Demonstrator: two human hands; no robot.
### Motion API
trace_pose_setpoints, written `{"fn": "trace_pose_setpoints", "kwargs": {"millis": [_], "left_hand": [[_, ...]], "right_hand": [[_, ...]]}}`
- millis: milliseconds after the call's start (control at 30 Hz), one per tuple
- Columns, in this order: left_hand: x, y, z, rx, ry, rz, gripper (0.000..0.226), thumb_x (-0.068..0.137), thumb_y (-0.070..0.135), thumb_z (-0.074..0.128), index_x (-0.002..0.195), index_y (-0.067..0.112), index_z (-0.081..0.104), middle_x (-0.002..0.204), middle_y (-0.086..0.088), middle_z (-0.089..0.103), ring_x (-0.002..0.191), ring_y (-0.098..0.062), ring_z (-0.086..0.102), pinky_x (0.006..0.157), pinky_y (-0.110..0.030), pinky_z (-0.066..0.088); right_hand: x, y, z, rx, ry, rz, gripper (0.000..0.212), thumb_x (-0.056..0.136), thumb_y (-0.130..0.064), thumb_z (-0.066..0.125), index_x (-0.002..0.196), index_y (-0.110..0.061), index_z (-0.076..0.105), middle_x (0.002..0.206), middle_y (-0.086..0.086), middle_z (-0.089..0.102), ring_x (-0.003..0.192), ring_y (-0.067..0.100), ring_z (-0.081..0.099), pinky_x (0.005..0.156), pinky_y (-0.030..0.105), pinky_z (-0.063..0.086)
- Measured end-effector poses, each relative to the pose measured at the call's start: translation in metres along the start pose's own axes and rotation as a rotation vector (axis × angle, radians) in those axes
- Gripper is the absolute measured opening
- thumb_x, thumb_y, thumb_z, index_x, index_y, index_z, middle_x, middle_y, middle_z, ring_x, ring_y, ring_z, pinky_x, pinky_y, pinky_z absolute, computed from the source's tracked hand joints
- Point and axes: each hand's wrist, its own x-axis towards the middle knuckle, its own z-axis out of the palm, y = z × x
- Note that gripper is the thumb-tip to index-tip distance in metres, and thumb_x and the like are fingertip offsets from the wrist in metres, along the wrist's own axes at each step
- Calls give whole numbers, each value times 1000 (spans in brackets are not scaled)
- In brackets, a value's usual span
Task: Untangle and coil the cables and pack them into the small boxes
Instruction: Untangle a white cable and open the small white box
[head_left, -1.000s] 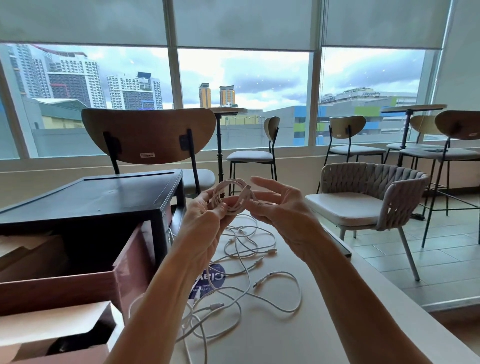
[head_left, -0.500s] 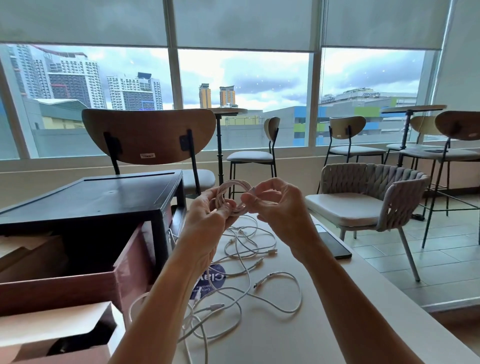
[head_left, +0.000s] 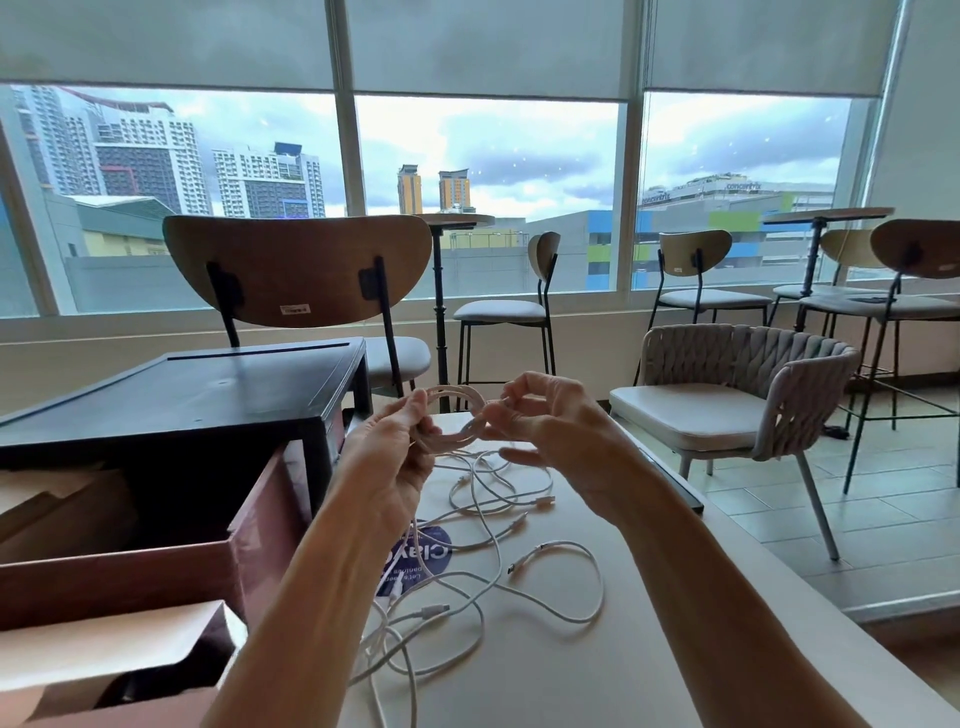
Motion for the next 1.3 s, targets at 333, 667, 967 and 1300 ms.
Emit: {"fn": "trace_pose_setpoints", "kwargs": {"millis": [333, 667, 967, 1300], "left_hand": [[-2, 5, 0, -133, -30, -126, 20, 100, 15, 55, 83, 4, 55, 59, -8, 55, 46, -8, 50, 32, -12, 33], [-11, 11, 1, 242, -114, 77, 11, 98, 12, 58, 98, 5, 67, 74, -6, 59, 56, -11, 58, 42, -15, 41], [-10, 14, 4, 259, -199, 128, 17, 101, 10, 53, 108, 6, 68, 82, -7, 61, 75, -15, 61, 55, -19, 53], [-36, 18, -14, 496, -101, 244, 7, 91, 11, 69, 96, 9, 73, 80, -4, 68, 68, -11, 60, 61, -19, 47]], "right_hand": [[0, 0, -7, -54, -44, 0, 12, 97, -16, 62, 93, -16, 51, 102, 5, 76, 103, 14, 70, 102, 47, 47], [2, 3, -11, -116, -18, 8, 27, 87, -26, 73, 108, -18, 58, 102, 2, 76, 95, 17, 72, 90, 42, 56], [4, 1, -8, 39, 82, -53, 19, 84, -13, 76, 102, -11, 70, 93, 5, 77, 92, 23, 73, 81, 30, 59], [-22, -3, 12, -24, 123, -39, 12, 88, -15, 74, 98, -20, 75, 88, -3, 77, 81, 6, 70, 71, 22, 56]]}}
